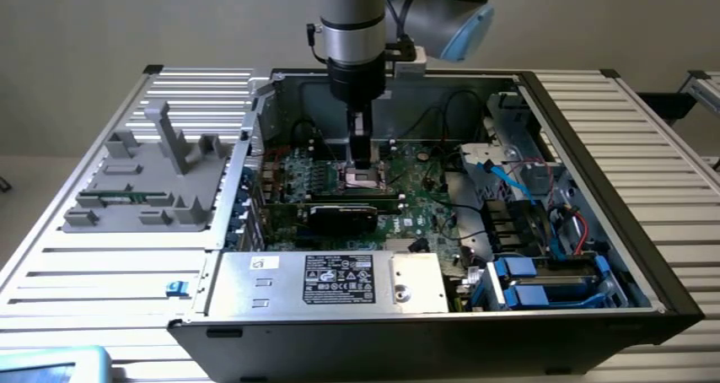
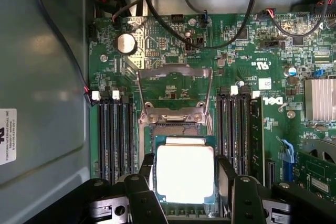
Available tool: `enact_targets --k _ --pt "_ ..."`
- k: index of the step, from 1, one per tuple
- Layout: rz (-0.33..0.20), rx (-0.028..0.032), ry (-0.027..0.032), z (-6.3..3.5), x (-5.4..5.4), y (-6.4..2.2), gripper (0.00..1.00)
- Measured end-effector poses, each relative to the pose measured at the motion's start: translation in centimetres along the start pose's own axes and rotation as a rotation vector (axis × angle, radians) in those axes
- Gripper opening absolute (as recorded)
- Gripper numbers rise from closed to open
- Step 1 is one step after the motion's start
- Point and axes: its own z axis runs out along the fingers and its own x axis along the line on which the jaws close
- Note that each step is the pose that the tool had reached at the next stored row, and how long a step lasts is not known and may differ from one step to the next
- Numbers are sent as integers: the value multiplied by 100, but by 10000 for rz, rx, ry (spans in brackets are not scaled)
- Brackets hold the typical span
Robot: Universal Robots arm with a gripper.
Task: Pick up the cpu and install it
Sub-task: 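Place the cpu into insertion slot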
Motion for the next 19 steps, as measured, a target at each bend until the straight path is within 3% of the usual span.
enact_targets --k 14,19 --pt "1 5 0 201 8 -19 56" --pt "4 7 35 244 20 -23 56"
